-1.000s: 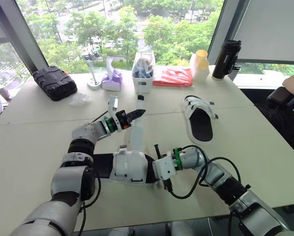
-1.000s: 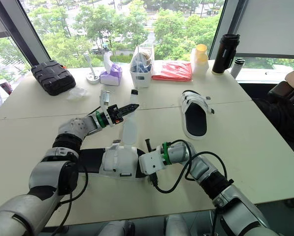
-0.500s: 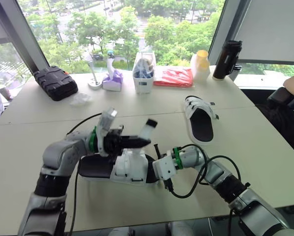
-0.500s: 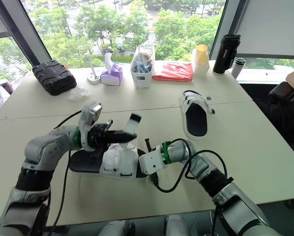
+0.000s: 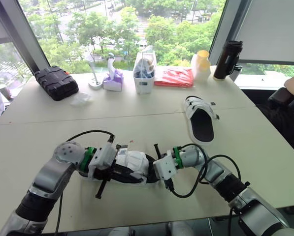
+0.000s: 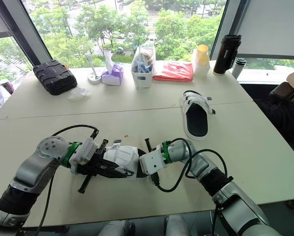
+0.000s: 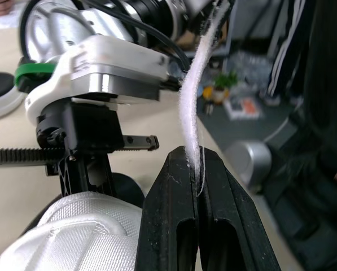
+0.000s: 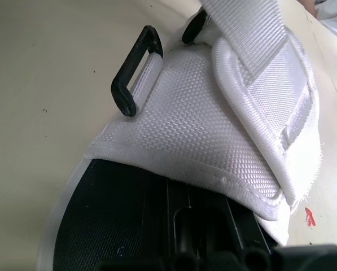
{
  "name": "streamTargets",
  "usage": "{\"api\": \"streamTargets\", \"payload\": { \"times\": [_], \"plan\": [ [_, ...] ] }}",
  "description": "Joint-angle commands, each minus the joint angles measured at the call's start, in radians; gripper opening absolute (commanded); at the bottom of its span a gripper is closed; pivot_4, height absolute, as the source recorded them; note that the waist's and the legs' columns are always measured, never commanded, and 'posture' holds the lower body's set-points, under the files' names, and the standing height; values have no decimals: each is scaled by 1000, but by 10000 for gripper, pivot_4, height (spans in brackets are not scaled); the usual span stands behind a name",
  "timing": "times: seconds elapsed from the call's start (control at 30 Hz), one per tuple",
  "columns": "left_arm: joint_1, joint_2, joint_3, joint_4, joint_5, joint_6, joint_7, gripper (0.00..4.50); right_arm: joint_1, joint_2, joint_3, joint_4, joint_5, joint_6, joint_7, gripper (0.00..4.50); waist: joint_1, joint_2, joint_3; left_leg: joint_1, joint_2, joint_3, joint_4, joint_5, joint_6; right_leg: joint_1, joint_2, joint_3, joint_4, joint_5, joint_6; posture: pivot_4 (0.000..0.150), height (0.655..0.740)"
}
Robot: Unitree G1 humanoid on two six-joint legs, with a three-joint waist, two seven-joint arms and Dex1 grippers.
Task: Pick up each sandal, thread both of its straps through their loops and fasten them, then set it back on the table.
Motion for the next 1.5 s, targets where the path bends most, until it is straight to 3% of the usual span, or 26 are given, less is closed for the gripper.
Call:
{"api": "streamTargets", "payload": {
  "times": [0.03, 0.13, 0.27, 0.37, 0.63, 0.83, 1.03, 1.23, 1.5],
  "plan": [
    [-1, 2, -8, 11, 58, -204, -27, 687, 18, -21, 31, 88, -72, 25, 26, 0, 1, 0, 0, 0, 0, 0, 0, 0, 0, 0, 0, 0, 0, 0, 0, 1500, 7400],
    [-9, 0, -10, 30, 67, -273, -17, 9476, 18, -20, 33, 95, -74, 20, 25, 0, 1, 0, 0, 0, 0, 0, 0, 0, 0, 0, 0, 0, 0, 0, 0, 1500, 7400],
    [-35, 4, 3, 64, 90, -502, -38, 29276, 15, -19, 34, 102, -76, 14, 21, 0, 1, 0, 0, 0, 0, 0, 0, 0, 0, 0, 0, 0, 0, 0, 0, 1500, 7400],
    [-11, 62, 33, 51, 81, -555, -37, 44014, 11, -18, 36, 109, -79, 7, 19, 0, -1, 0, 0, 0, 0, 0, 0, 0, 0, 0, 0, 0, 0, 0, -1, 1500, 7400],
    [218, 238, 133, 89, 48, -614, -20, 44601, 8, -14, 37, 125, -83, -11, 12, 0, -3, 2, 0, 0, 1, 1, 0, -1, 2, 0, 0, 0, 0, 0, -1, 1500, 7400],
    [486, 271, 206, -85, -177, -112, 208, 44601, 8, -14, 37, 129, -85, -16, 8, 0, -3, 2, 1, 1, 1, 0, 0, -1, 3, 0, 0, 0, 1, -3, 4, 1500, 7400],
    [549, 225, 163, -266, -366, 261, 425, 44601, 12, -16, 31, 117, -89, -12, -7, 0, -4, 3, 1, 2, 1, 0, 0, -1, 3, 1, 1, 0, 2, -3, 4, 1500, 7400],
    [491, 105, 71, -246, -328, 447, 612, 44601, 40, -21, 24, 66, -74, 18, -1, 0, 1, 3, 0, 2, 1, 0, 1, -1, 2, 1, 1, 0, 2, -2, 2, 1500, 7400],
    [415, -29, 40, -183, -409, 646, 692, 44601, 64, -38, 10, 21, -78, 44, -3, 0, 3, 3, 0, 1, 0, 0, 0, -1, 2, 1, 0, 0, 1, 0, 0, 1500, 7400]
  ]
}}
